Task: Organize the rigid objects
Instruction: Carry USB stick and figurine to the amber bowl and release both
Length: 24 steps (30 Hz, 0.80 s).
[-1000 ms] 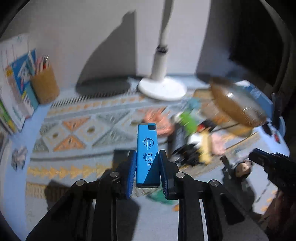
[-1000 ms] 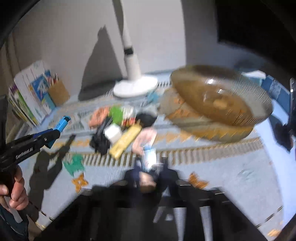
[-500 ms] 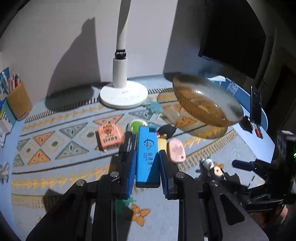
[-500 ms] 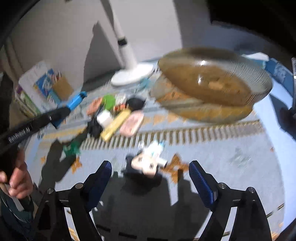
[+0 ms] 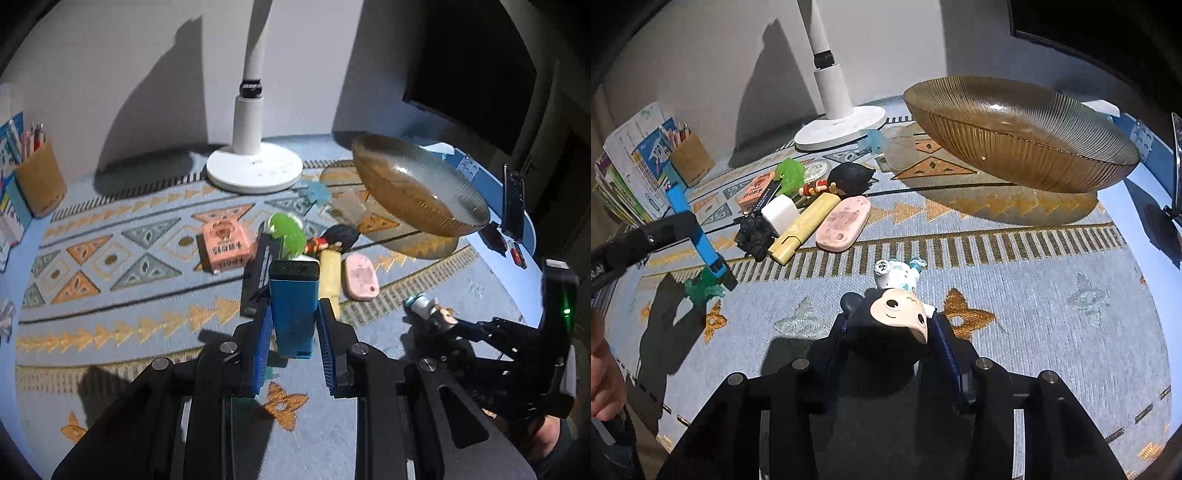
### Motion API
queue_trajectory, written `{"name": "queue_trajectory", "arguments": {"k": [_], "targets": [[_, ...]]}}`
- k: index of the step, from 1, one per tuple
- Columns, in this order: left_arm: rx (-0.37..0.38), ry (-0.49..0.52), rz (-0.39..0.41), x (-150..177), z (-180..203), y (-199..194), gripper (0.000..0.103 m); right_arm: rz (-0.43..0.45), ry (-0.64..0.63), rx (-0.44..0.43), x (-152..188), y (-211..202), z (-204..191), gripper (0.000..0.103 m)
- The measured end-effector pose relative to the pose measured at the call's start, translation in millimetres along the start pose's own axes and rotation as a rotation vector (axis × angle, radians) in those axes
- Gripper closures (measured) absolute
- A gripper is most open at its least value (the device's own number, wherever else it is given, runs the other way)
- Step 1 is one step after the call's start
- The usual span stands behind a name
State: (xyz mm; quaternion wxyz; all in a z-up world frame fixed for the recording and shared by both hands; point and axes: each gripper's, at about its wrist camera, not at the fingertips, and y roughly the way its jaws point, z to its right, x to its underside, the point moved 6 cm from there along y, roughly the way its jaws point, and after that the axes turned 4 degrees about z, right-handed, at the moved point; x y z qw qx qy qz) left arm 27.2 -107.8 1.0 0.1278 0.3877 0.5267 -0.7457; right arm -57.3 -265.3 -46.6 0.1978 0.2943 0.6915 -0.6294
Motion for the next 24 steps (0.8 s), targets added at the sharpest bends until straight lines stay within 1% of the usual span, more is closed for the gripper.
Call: {"name": "queue_trajectory", "arguments": {"k": [5,6,7,10,13,16,18,20,22,24], "targets": [[0.013,0.024,0.016,0,8,-5,0.082,0.019,0.02,-0.008,-2,-7,3,0.059],[0.017,0.034,0.023,-3,11,-7,0.082,0.028,0.024,-0.01,-5,-10,3,0.064],[0.021,0.042,0.029,-7,14,-8,0.082,0.037,0.026,-0.01,-9,-12,3,0.064],[0.051,0.076,0.067,-32,31,-14,0.082,0.097,0.036,-0.012,-25,-34,10,0.064],[0.081,0.113,0.111,-57,54,-19,0.082,0.163,0.041,0.02,-45,-56,23,0.064],[0.12,0.162,0.159,-88,83,-19,0.082,0.228,0.064,0.045,-73,-76,44,0.064],[0.155,0.169,0.165,-106,98,-11,0.082,0.269,0.079,0.08,-95,-87,60,0.064],[0.202,0.155,0.156,-123,113,2,0.082,0.285,0.065,0.113,-117,-86,75,0.064],[0.223,0.15,0.142,-134,127,21,0.082,0.269,0.056,0.154,-128,-76,87,0.064],[0.24,0.145,0.11,-139,139,46,0.082,0.217,0.046,0.178,-132,-56,101,0.064]]}}
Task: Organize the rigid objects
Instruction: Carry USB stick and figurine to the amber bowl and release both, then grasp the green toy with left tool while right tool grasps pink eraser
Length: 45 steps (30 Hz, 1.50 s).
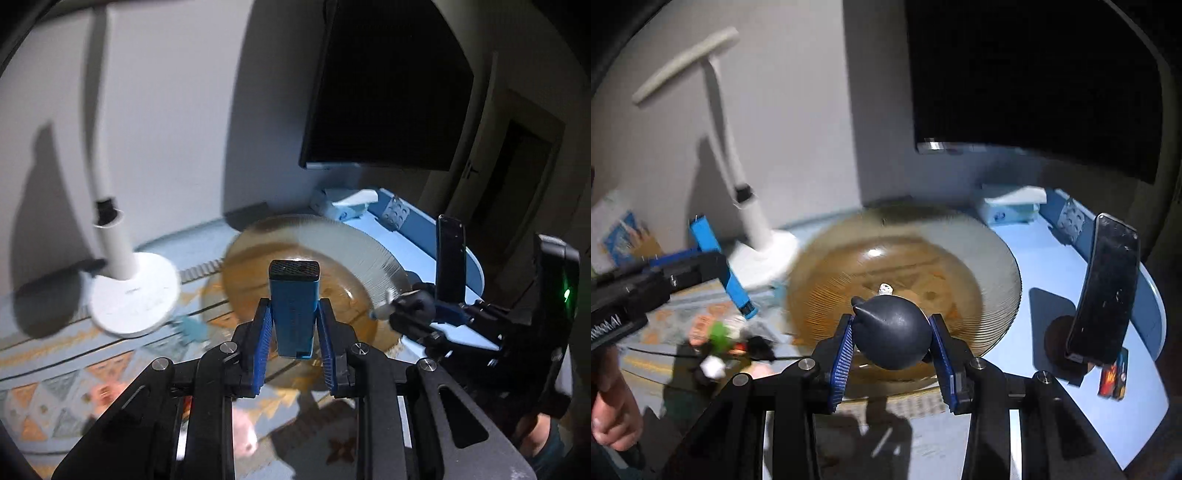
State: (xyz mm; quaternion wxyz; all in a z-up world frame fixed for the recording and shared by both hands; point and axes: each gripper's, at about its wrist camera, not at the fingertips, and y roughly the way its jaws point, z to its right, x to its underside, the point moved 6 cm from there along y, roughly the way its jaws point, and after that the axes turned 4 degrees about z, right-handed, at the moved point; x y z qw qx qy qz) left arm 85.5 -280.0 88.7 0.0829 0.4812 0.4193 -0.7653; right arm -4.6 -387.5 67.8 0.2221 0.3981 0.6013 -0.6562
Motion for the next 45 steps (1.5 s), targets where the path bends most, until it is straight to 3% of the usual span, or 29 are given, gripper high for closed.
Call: {"name": "queue_trajectory", "arguments": {"k": [8,12,21,22,23,24,25,29,35,40,45], "targets": [[0.04,-0.018,-0.093,18,13,81,0.082,-0.101,-0.069,0.008,19,45,13,0.064],[0.028,-0.006,-0.144,34,16,99,0.082,-0.151,-0.074,-0.004,29,62,18,0.064],[0.03,0.008,-0.196,41,20,113,0.081,-0.174,-0.08,-0.025,30,65,14,0.064],[0.034,0.007,-0.202,42,21,111,0.08,-0.177,-0.082,-0.023,30,65,15,0.063],[0.038,0.002,-0.205,42,20,109,0.067,-0.181,-0.079,-0.027,30,62,15,0.061],[0.039,-0.005,-0.203,41,19,106,0.058,-0.179,-0.073,-0.023,30,60,16,0.05],[0.042,-0.012,-0.196,40,17,100,0.055,-0.167,-0.067,-0.019,29,55,18,0.04],[0.018,-0.018,-0.112,27,2,53,0.038,-0.074,-0.011,0.004,17,13,38,0.037],[-0.009,-0.079,0.04,11,-34,-41,0.037,0.026,0.14,-0.041,2,-46,63,0.034],[-0.076,-0.138,0.149,12,-68,-121,0.035,0.08,0.151,-0.118,-5,-87,40,0.026],[-0.171,-0.186,0.232,29,-104,-196,0.035,0.117,0.067,-0.164,-8,-115,-16,0.023]]}}
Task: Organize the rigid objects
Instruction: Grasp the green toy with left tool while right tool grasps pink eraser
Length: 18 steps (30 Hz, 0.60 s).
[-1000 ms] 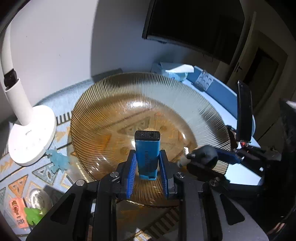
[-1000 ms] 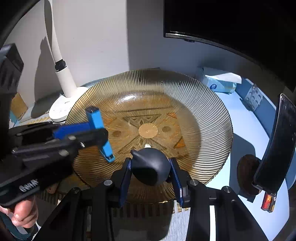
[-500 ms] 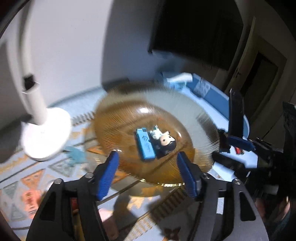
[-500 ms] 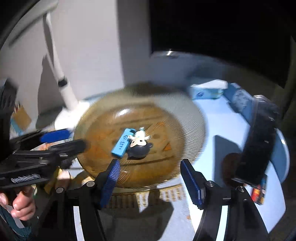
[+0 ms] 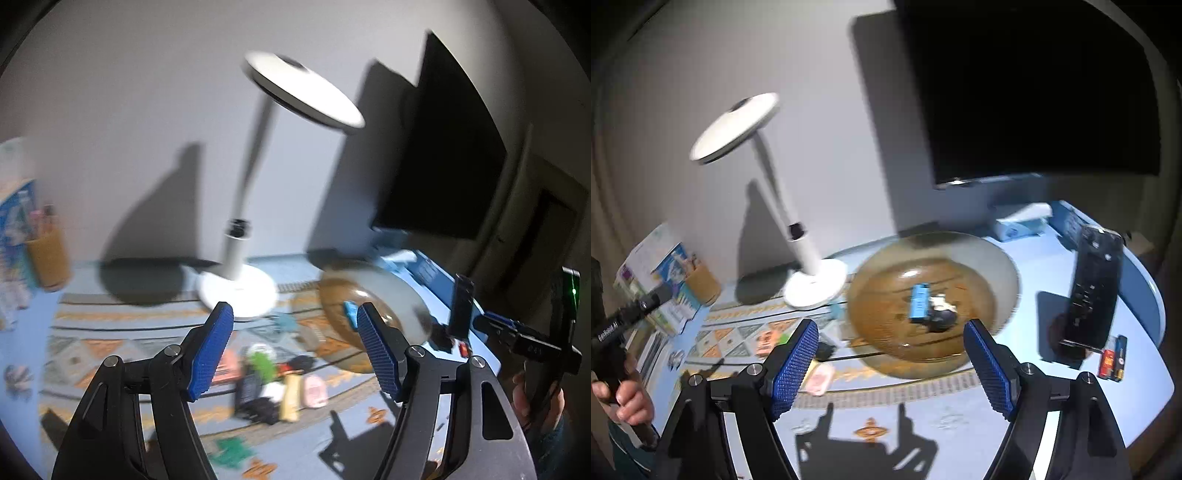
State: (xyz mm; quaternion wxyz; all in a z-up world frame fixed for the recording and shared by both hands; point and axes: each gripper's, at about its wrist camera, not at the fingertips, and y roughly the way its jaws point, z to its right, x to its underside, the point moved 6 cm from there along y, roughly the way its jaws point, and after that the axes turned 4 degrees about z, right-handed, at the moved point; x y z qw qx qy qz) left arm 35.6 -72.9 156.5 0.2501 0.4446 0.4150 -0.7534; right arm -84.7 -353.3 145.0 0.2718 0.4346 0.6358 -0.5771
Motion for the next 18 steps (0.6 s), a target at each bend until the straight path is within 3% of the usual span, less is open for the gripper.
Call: {"name": "queue_trajectory", "arguments": {"k": [4,7,11,14,18], "targets": [[-0.098,-0.016,0.013,10,-34,-34,0.034,-0.011,-0.023,-0.065,10,0,-38,0.019],[-0.175,-0.013,-0.042,39,-52,-38,0.03,-0.051,-0.039,-0.089,31,12,-60,0.018],[-0.207,0.001,-0.176,102,-68,-14,0.03,-0.172,-0.023,-0.102,82,50,-78,0.018],[-0.198,0.036,-0.307,150,-72,15,0.03,-0.279,-0.019,-0.059,117,84,-82,0.018],[-0.2,0.142,-0.4,184,-62,47,0.03,-0.37,-0.009,-0.016,149,122,-84,0.018]]}}
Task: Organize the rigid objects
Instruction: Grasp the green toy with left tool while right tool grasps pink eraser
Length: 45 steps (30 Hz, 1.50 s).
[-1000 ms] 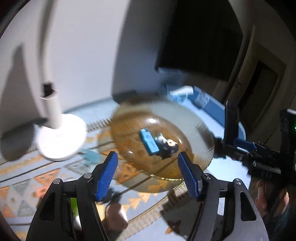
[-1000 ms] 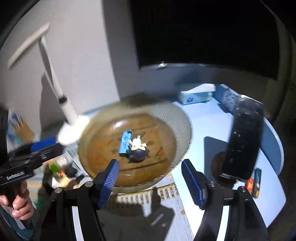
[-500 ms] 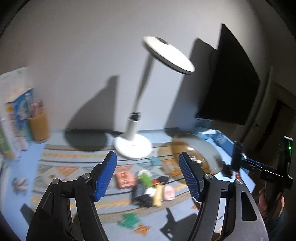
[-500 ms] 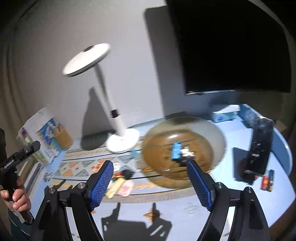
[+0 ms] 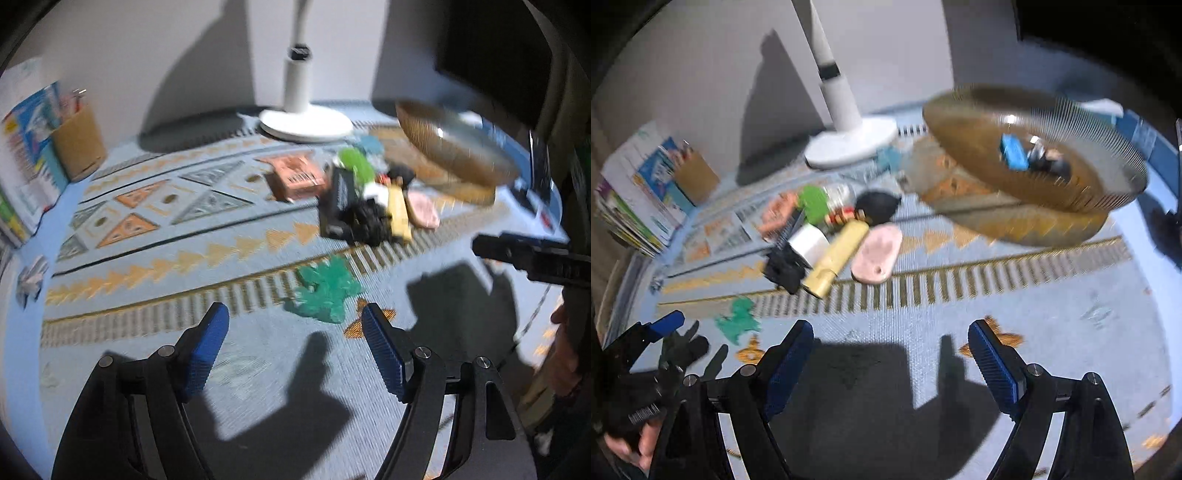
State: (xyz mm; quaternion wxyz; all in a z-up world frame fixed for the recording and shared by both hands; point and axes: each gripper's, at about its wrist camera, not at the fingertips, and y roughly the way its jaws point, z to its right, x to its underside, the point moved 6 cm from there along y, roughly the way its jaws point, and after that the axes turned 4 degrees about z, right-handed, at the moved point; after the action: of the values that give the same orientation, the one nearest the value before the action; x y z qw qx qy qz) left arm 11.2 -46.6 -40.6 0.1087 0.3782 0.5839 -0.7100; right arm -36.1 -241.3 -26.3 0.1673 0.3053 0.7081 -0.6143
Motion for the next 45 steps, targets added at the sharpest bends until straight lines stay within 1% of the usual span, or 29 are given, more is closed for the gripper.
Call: {"name": "queue_trajectory", "arguments": {"k": [1,3,6,8,10,12,15,17,18,19,20,21,22,23,24,27,29,30,32,33,34,35,36,40,43,44,45], "targets": [[0.001,0.013,-0.007,0,4,4,0.03,-0.005,0.002,0.008,0,5,2,0.018],[0.001,0.033,-0.018,0,11,15,0.03,-0.009,-0.001,0.05,-1,16,4,0.018],[-0.026,0.061,-0.029,-2,17,23,0.03,0.0,-0.01,0.087,-8,26,8,0.019],[-0.032,0.066,-0.023,-2,19,27,0.031,0.003,-0.014,0.085,-16,30,6,0.021],[-0.025,0.057,-0.018,-5,18,28,0.032,0.001,-0.02,0.088,-22,37,1,0.021],[-0.029,0.048,-0.02,-6,16,29,0.037,0.006,-0.035,0.117,-27,45,-4,0.022],[-0.02,0.052,-0.019,-6,19,31,0.041,0.003,-0.055,0.166,-30,60,-8,0.026],[-0.018,0.059,-0.015,-7,20,31,0.043,0.02,-0.079,0.2,-35,66,-10,0.031],[-0.011,0.059,-0.014,-8,21,31,0.048,0.027,-0.086,0.201,-36,66,-11,0.035],[0.004,0.058,-0.013,-8,23,32,0.052,0.032,-0.092,0.191,-37,66,-12,0.042],[0.02,0.058,-0.011,-9,25,31,0.059,0.035,-0.101,0.182,-37,65,-13,0.046],[0.018,0.061,-0.002,-10,26,31,0.06,0.04,-0.121,0.181,-37,63,-14,0.058],[0.009,0.067,0.005,-10,27,30,0.061,0.038,-0.134,0.169,-35,61,-14,0.067],[0.004,0.075,0.01,-10,29,30,0.062,0.032,-0.149,0.152,-32,57,-13,0.069],[0.0,0.078,0.019,-10,29,28,0.064,0.03,-0.158,0.138,-29,54,-12,0.069],[0.014,0.064,0.026,-9,27,26,0.064,0.018,-0.217,0.084,-15,42,-6,0.069],[0.033,0.048,0.021,-9,25,27,0.064,0.005,-0.254,0.082,-6,33,1,0.069],[0.04,0.044,0.02,-9,24,27,0.064,0.0,-0.252,0.088,-4,30,6,0.069],[0.046,0.039,0.025,-9,24,26,0.064,-0.015,-0.218,0.086,0,25,18,0.064],[0.045,0.042,0.028,-9,24,26,0.064,-0.02,-0.197,0.08,1,23,24,0.053],[0.044,0.046,0.029,-9,25,26,0.064,-0.021,-0.168,0.077,1,21,30,0.037],[0.044,0.052,0.029,-9,26,26,0.064,-0.02,-0.151,0.08,1,21,32,0.031],[0.043,0.057,0.028,-9,27,26,0.064,-0.019,-0.126,0.08,1,22,36,0.028],[0.047,0.06,0.023,-8,28,27,0.064,-0.001,-0.128,0.081,-1,24,28,0.028],[0.051,0.057,0.023,-8,27,26,0.064,0.004,-0.18,0.101,-7,34,17,0.029],[0.051,0.056,0.023,-8,27,26,0.064,0.005,-0.204,0.122,-9,39,15,0.029],[0.05,0.057,0.022,-8,27,26,0.064,0.01,-0.212,0.12,-12,40,14,0.029]]}}
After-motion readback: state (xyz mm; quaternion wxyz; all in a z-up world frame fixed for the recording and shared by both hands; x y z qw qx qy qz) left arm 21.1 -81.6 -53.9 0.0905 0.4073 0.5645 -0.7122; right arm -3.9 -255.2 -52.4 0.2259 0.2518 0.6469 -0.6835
